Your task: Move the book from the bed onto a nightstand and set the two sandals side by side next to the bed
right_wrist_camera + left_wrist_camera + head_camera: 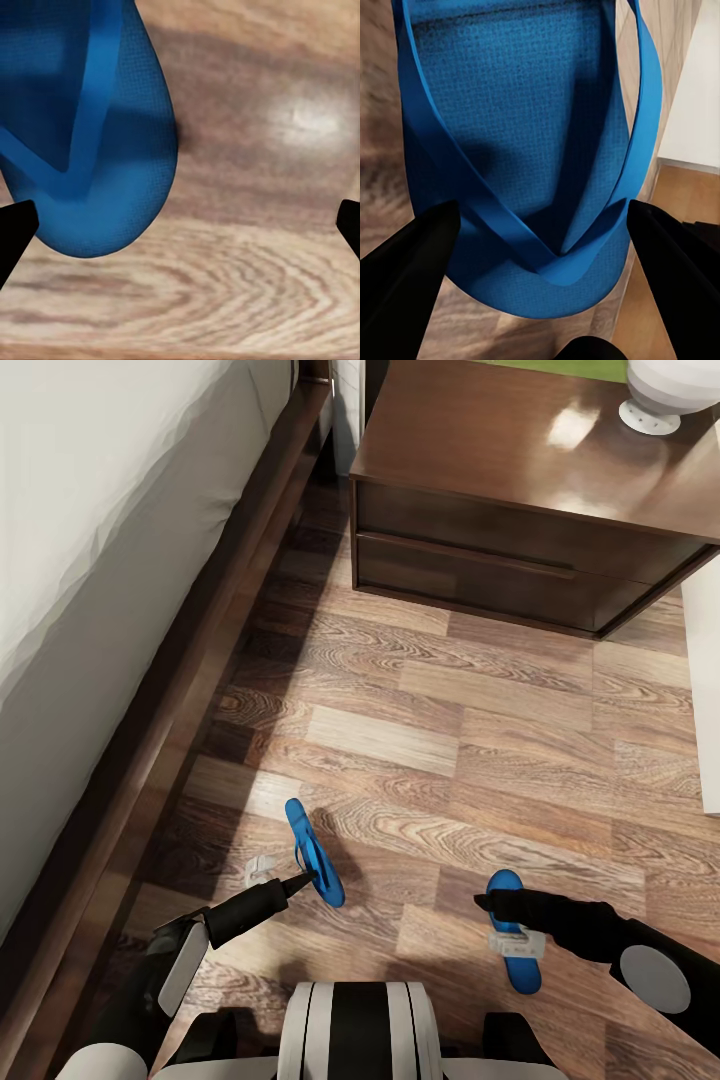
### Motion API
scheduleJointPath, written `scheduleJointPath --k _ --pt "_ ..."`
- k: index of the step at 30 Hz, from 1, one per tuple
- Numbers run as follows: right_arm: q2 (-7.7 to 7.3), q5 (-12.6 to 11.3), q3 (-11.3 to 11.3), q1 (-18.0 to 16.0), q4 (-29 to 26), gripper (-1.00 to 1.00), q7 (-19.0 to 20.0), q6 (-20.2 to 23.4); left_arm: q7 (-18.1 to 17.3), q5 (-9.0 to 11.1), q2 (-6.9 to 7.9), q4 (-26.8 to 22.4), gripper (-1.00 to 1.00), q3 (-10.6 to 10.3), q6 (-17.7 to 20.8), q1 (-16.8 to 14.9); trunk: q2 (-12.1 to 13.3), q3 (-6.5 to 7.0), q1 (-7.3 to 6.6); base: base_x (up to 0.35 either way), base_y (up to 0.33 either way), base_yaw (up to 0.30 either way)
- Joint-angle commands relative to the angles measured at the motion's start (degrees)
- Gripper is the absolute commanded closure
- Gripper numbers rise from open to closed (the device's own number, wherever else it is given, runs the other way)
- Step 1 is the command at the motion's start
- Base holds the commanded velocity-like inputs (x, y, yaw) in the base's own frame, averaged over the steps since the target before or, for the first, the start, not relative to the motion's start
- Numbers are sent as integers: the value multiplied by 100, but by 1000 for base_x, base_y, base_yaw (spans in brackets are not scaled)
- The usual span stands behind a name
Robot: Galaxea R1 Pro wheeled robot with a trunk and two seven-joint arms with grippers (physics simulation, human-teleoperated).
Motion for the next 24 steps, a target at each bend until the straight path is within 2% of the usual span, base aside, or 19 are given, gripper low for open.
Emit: scheduleJointPath --k 1,5,14,24 --pt "-4 36 14 -6 -5 -100 4 -20 -8 36 0 0 100 3 45 -2 -1 -3 -1 0 0 0" --pt "-4 36 14 -6 0 -100 4 -20 -8 36 0 0 100 8 49 -2 -1 -3 -1 0 0 0" --pt "-4 36 15 -6 10 -100 4 -20 -8 36 0 0 100 6 51 -2 -13 -202 22 0 0 0" --pt "-4 36 15 -7 10 -100 4 -20 -8 35 0 0 100 3 51 -2 -13 -202 22 0 0 0"
